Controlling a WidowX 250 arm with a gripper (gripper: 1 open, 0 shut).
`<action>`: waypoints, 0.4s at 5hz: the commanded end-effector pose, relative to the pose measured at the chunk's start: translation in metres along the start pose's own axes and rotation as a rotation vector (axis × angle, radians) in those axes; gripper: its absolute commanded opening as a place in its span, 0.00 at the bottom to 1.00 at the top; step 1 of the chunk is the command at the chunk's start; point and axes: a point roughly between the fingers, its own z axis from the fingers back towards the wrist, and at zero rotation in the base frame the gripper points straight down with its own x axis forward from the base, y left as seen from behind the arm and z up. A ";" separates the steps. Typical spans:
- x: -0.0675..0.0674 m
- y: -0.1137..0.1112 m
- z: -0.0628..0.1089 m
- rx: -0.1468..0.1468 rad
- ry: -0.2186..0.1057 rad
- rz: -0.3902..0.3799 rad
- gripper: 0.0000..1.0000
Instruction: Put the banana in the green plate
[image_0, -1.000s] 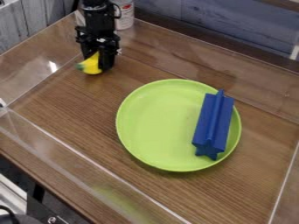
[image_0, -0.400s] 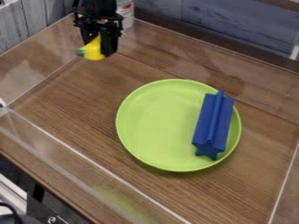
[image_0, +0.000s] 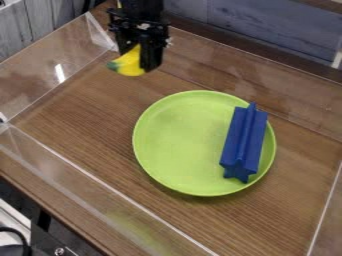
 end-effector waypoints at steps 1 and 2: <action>-0.002 -0.033 0.013 0.009 -0.049 -0.065 0.00; -0.007 -0.054 0.002 -0.006 -0.038 -0.107 0.00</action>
